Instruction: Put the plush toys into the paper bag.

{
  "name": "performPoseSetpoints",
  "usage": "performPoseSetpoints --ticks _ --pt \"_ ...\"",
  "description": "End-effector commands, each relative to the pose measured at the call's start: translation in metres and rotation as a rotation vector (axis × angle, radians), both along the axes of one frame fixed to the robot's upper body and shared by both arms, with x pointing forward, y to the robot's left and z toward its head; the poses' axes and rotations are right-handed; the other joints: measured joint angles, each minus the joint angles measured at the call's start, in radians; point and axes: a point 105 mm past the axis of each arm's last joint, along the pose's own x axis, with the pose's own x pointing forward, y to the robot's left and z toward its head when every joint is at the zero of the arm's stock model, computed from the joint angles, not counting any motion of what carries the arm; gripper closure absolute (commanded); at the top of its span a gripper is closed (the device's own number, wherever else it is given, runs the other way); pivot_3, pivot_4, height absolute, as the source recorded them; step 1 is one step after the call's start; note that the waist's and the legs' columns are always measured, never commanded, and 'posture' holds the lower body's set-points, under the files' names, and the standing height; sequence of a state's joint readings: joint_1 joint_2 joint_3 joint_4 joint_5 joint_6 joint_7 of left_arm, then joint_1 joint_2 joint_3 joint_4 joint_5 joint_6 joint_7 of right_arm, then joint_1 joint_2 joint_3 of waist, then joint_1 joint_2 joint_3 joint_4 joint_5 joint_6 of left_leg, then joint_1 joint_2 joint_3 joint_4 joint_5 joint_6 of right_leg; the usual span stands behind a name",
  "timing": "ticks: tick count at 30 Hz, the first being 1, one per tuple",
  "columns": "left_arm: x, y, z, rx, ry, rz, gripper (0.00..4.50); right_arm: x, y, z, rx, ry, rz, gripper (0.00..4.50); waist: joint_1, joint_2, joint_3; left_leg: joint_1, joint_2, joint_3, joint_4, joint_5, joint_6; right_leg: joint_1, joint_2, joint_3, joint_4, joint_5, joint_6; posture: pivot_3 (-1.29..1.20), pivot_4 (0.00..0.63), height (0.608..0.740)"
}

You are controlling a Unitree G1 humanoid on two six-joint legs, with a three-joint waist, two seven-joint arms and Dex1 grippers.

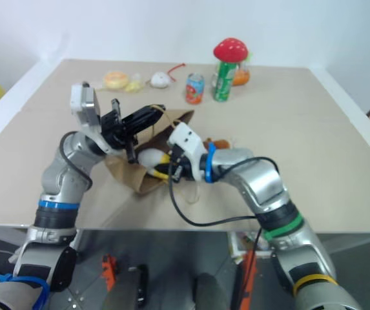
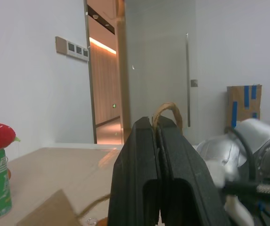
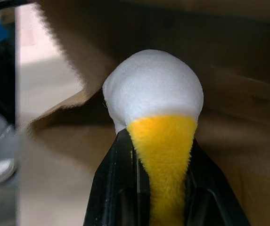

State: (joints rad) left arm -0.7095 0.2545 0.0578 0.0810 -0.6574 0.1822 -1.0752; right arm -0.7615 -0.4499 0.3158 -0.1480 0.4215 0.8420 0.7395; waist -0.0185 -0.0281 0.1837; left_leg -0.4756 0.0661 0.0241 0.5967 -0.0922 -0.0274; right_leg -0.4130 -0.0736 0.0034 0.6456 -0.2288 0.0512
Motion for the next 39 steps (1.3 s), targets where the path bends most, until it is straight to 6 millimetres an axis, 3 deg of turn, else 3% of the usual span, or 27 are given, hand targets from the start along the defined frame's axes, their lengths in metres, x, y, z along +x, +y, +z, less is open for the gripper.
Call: performPoseSetpoints --ticks 1,3,6,8,10,17,23,32,39 --pt "-0.005 0.002 0.011 -0.016 -0.049 0.005 4.50 0.009 0.006 0.016 0.055 -0.049 -0.038 3.68 0.001 0.000 0.000 0.000 0.000 0.000 0.000 0.000 0.000 0.000 0.000 0.000 0.000 0.000 0.000 0.00 0.150 0.740" --pt "-0.004 0.003 0.011 -0.017 -0.049 0.008 4.50 0.012 0.006 0.016 0.083 -0.037 -0.066 3.42 0.001 0.000 0.000 0.000 0.000 0.000 0.000 0.000 0.000 0.000 0.000 0.000 0.000 0.000 0.000 0.00 0.150 0.740" --pt "-0.004 0.003 0.011 -0.018 -0.050 0.009 4.50 0.014 0.005 0.016 0.102 -0.034 -0.081 2.19 0.001 0.000 0.000 0.000 0.000 0.000 0.000 0.000 0.000 0.000 0.000 0.000 0.000 0.000 0.000 0.00 0.150 0.740" --pt "-0.004 0.002 0.012 -0.019 -0.051 0.007 4.50 0.015 0.002 0.018 0.110 -0.033 -0.092 1.80 0.001 0.000 0.000 0.000 0.000 0.000 0.000 0.000 0.000 0.000 0.000 0.000 0.000 0.000 0.000 0.00 0.150 0.740" --pt "-0.004 0.001 0.012 -0.018 -0.051 0.004 4.50 0.016 -0.004 0.022 0.116 -0.037 -0.100 1.07 0.001 0.000 0.000 0.000 0.000 0.000 0.000 0.000 0.000 0.000 0.000 0.000 0.000 0.000 0.000 0.00 0.150 0.740" --pt "-0.002 0.000 0.012 -0.016 -0.053 -0.004 4.50 -0.016 -0.034 0.032 0.117 0.002 0.017 1.07 0.002 0.000 0.000 -0.001 0.000 0.000 0.000 0.000 0.000 0.000 0.000 0.000 0.000 0.000 0.000 0.00 0.150 0.740" --pt "-0.001 0.000 0.011 -0.016 -0.052 -0.007 4.50 -0.026 -0.054 0.040 0.182 0.027 0.005 1.07 -0.001 0.000 0.000 -0.001 0.001 0.000 -0.001 0.000 0.000 -0.001 0.000 0.000 0.000 0.000 -0.001 0.00 0.150 0.740" --pt "-0.002 -0.001 0.011 -0.024 -0.048 -0.011 4.50 -0.018 -0.030 0.038 0.224 0.033 0.018 1.07 -0.001 0.000 0.000 -0.001 0.001 0.000 -0.001 0.000 0.000 -0.001 0.000 0.000 0.000 0.000 -0.001 0.00 0.150 0.740" --pt "-0.003 0.000 0.011 -0.026 -0.047 -0.003 4.50 0.003 -0.008 0.011 0.140 0.023 -0.017 1.07 -0.001 0.000 0.000 -0.001 0.000 0.000 -0.001 0.000 0.000 -0.001 0.000 0.000 0.000 0.000 -0.001 0.00 0.150 0.740"
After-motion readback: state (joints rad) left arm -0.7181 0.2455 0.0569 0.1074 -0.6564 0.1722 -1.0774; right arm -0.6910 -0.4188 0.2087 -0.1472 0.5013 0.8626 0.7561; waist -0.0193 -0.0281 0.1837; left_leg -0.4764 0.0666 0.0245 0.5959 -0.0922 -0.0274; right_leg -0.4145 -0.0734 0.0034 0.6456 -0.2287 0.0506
